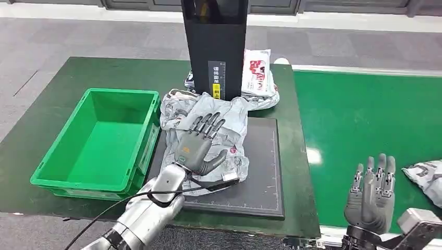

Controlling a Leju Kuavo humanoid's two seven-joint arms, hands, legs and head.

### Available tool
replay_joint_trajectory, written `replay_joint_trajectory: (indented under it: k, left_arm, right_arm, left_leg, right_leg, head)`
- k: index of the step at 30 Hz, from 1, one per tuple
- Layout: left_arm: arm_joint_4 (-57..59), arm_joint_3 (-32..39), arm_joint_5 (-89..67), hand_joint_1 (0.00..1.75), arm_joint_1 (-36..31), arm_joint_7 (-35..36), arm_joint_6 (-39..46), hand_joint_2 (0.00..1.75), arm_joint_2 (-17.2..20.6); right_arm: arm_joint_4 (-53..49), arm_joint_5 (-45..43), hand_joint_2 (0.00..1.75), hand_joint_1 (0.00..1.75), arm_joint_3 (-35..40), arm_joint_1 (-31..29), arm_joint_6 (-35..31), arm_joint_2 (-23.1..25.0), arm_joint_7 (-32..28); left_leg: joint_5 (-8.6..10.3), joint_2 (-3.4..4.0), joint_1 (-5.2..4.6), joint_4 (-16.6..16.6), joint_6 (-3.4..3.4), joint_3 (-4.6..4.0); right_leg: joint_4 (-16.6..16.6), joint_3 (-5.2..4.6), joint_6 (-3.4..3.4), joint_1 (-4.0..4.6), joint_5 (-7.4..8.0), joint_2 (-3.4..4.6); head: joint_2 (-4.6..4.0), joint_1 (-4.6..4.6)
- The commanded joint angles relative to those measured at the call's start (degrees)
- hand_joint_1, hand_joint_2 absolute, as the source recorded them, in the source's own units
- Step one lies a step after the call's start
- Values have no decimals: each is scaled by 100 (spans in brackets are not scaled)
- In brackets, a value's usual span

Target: Moved the parcel from conveyor to table for the left to box.

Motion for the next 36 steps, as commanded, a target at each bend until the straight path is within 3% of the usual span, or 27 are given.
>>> replay_joint_trajectory:
  k: [1, 6, 12, 13, 14, 26, 30, 33, 36]
  left_arm:
    - [1813, -410, -332, 0, -1114, 510, -615, 175, 203]
    - [2775, -422, -332, 0, -1631, 696, -890, 175, 182]
    - [3756, -516, -332, 0, -2121, 1053, -2038, 175, 227]
    - [3917, -649, -332, 10, -2172, 1127, -2324, 175, 251]
    - [3931, -661, -332, 175, -2160, 1127, -2316, 175, 270]
    - [3914, -636, -332, 175, -1990, 1284, -2121, 175, 402]
    - [3692, -590, -332, 175, -1886, 1431, -1542, 175, 431]
    - [3187, -560, -332, 175, -1705, 1617, -487, 175, 440]
    - [2880, -607, -332, 175, -1622, 1667, -361, 175, 470]
  right_arm:
    - [378, 98, 175, 0, -265, -208, 142, 121, 31]
    - [416, 142, 175, 0, -254, -265, 220, 149, 35]
    - [551, 203, 175, 0, -112, -400, 299, 120, 57]
    - [609, 226, 175, 0, -66, -453, 300, 104, 59]
    - [615, 233, 175, 0, -57, -461, 295, 104, 58]
    - [738, 246, 175, 0, 12, -512, 351, 55, -26]
    - [765, 268, 175, 0, 14, -568, 392, 67, -36]
    - [608, 296, 175, 0, -39, -455, 412, 74, -35]
    - [516, 298, 175, 0, -78, -392, 417, 95, -35]
  left_leg:
    - [10, -9, 6, -10, 2, 4]
    - [6, -12, 7, -2, 0, 3]
    - [19, -9, 11, -24, 5, 11]
    - [14, -4, 9, -14, 3, 7]
    - [14, 3, 8, -17, 3, 9]
    - [20, 29, 6, -33, 2, 28]
    - [7, 22, 5, -11, 0, 28]
    - [15, 22, 8, -21, -2, 30]
    - [11, 8, 7, -11, -2, 22]
  right_leg:
    - [-15, 8, -1, 5, 10, 6]
    - [-7, 8, -1, 6, 6, -1]
    - [-34, 15, -2, 10, 25, 19]
    - [-21, 9, -3, 8, 20, 20]
    - [-24, 8, -3, 8, 22, 28]
    - [-34, 22, -4, 6, 34, 50]
    - [-10, 26, -3, 4, 16, 29]
    - [-22, 25, -5, 6, 24, 35]
    - [-11, 20, -6, 6, 15, 20]
  head:
    - [0, 0]
    - [0, 0]
    - [0, 0]
    - [0, 0]
    - [0, 0]
    - [0, 0]
    - [0, 0]
    - [0, 0]
    - [0, 0]
